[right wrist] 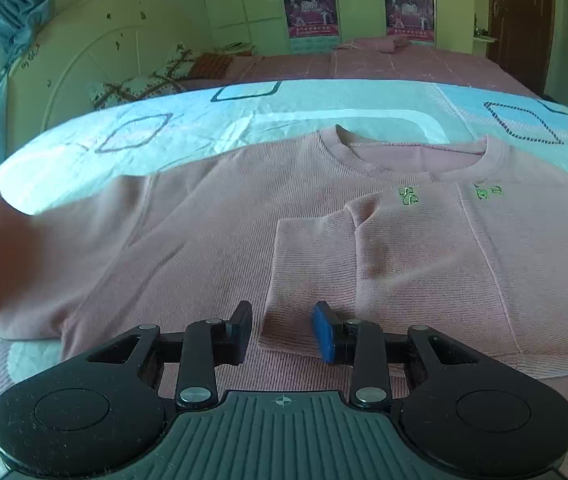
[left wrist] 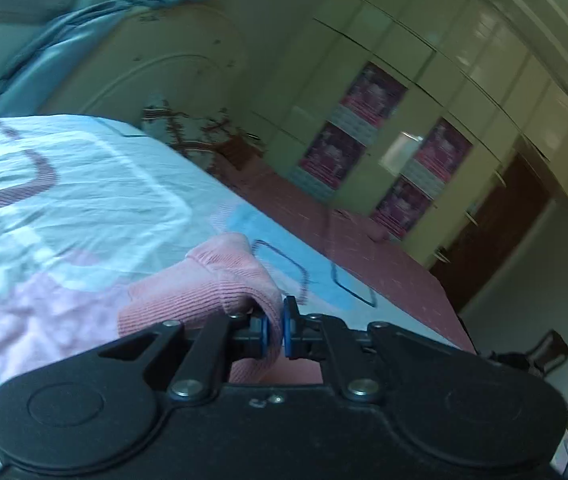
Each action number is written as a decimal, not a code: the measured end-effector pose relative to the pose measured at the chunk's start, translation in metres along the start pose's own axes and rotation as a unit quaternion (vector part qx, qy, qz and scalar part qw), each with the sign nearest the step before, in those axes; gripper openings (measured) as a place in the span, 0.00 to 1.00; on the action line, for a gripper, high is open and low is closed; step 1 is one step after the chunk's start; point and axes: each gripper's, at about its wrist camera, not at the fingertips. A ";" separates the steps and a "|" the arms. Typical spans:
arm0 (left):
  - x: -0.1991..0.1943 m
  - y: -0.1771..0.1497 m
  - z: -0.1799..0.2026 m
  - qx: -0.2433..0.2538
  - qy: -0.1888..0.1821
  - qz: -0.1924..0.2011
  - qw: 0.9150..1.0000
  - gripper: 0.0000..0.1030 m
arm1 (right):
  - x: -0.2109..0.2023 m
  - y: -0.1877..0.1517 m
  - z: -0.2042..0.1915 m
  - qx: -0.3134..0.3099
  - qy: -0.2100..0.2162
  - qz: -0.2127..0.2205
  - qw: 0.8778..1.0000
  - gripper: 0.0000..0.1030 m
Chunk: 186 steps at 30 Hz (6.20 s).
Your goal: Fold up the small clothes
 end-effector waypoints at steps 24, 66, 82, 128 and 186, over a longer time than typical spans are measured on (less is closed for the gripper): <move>0.071 -0.193 0.203 0.259 -0.100 -0.178 0.944 0.61 | -0.082 0.002 0.120 0.063 0.027 0.045 0.997 0.33; 0.045 -0.143 0.092 0.171 0.131 -0.101 0.971 0.19 | -0.071 0.006 0.185 0.178 -0.011 0.049 0.983 0.32; 0.042 -0.151 0.096 0.195 0.127 -0.112 0.966 0.19 | -0.069 -0.007 0.179 0.182 -0.010 0.032 0.983 0.07; 0.138 -0.106 0.094 0.124 0.116 -0.087 0.982 0.05 | -0.021 0.021 0.192 0.052 -0.090 0.051 0.993 0.08; 0.049 -0.220 0.245 0.252 0.014 -0.188 0.949 0.60 | -0.095 -0.038 0.147 -0.008 0.045 -0.014 0.999 0.26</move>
Point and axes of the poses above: each gripper's, at about its wrist camera, not at the fingertips, and x roughly the way its jaws point, z to its right, y to its top, and after that the axes turned 1 degree about x, right-handed
